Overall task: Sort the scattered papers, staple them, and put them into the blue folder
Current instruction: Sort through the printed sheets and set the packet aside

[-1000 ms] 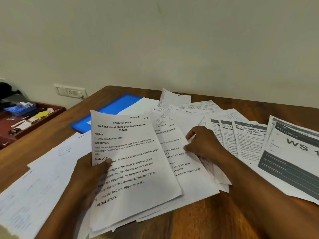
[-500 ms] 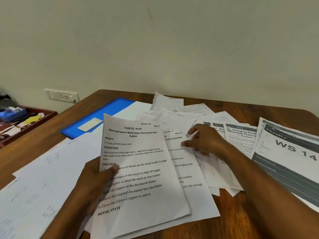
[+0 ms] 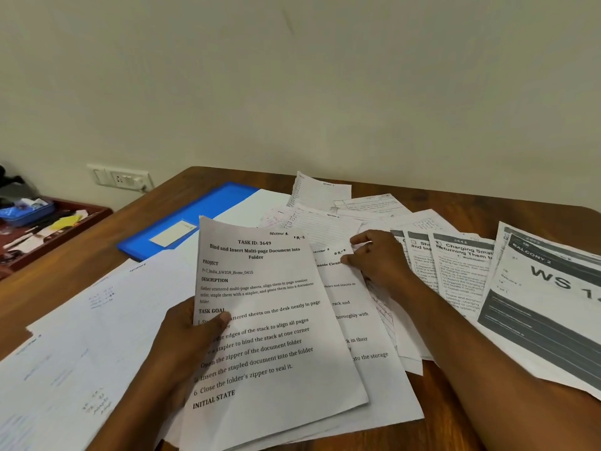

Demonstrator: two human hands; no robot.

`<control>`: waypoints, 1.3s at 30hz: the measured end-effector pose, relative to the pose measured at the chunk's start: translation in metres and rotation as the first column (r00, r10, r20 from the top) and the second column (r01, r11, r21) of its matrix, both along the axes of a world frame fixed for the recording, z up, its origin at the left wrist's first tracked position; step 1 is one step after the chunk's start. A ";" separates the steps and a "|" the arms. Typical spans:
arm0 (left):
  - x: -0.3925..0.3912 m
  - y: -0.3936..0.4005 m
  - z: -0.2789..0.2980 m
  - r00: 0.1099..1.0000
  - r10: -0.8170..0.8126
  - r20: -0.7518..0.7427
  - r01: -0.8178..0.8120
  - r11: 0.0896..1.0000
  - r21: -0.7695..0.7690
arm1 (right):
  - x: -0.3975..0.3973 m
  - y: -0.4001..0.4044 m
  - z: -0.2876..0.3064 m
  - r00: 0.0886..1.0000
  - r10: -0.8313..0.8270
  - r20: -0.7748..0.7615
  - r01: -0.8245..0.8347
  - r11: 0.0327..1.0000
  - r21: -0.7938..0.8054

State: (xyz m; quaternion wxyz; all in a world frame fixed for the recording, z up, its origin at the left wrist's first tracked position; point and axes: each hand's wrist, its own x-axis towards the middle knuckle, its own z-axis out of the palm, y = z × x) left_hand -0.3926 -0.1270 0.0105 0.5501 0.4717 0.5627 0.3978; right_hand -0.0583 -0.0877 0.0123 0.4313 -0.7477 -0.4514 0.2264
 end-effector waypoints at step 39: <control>0.066 -0.022 0.016 0.952 -0.237 0.191 0.230 0.971 0.062 | 0.015 -0.103 0.046 0.779 0.044 -0.626 0.192 0.933 0.305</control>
